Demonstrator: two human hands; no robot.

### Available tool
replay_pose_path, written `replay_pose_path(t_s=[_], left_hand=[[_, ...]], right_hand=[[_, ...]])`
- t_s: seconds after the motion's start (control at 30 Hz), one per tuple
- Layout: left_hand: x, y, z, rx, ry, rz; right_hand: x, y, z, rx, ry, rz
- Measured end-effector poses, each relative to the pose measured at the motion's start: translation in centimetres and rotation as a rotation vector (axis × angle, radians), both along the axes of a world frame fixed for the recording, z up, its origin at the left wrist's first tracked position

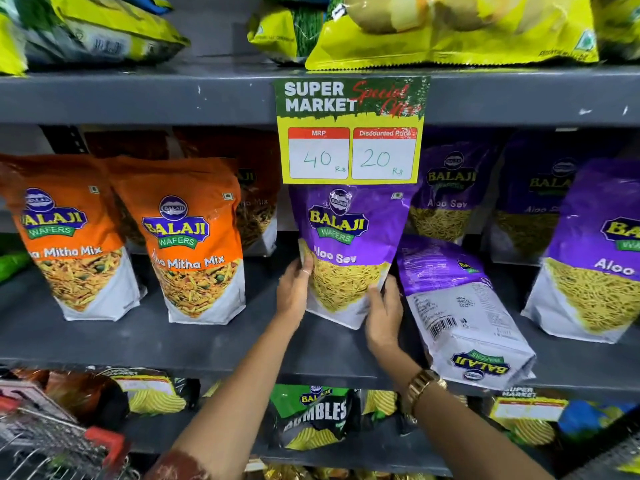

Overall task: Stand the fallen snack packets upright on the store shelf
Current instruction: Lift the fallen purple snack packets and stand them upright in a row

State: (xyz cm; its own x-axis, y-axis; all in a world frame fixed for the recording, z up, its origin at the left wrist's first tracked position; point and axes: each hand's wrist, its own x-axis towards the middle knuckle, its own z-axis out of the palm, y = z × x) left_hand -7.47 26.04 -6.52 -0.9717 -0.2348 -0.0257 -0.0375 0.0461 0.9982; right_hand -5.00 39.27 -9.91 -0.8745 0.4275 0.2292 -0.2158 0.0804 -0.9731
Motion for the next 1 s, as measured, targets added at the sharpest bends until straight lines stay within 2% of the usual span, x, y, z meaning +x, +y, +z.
replay_pose_path(t_s=[0.07, 0.1, 0.23, 0.33, 0.5, 0.77, 1.0], left_hand=[[1.2, 0.1, -1.0, -0.099, 0.101, 0.051], [1.7, 0.3, -1.3, -0.122, 0.134, 0.073], [2.0, 1.1, -1.6, -0.038, 0.085, 0.082], [1.5, 1.2, -1.7, 0.094, -0.002, 0.017], [0.2, 0.9, -3.6, 0.145, -0.044, 0.0], [0.4, 0.9, -2.9, 0.234, -0.001, 0.006], [0.7, 0.9, -3.0, 0.256, 0.02, 0.039]], right_hand=[[-1.5, 0.3, 1.0, -0.265, -0.101, 0.065], [-2.1, 0.5, 1.3, -0.325, -0.141, 0.092], [-2.3, 0.5, 2.2, -0.373, -0.199, 0.184], [-1.6, 0.6, 1.7, -0.359, -0.224, 0.19], [-0.8, 0.6, 1.8, -0.317, -0.231, 0.158], [0.1, 0.5, 2.0, -0.219, -0.259, 0.144], [0.2, 0.4, 2.4, -0.266, -0.294, 0.22]])
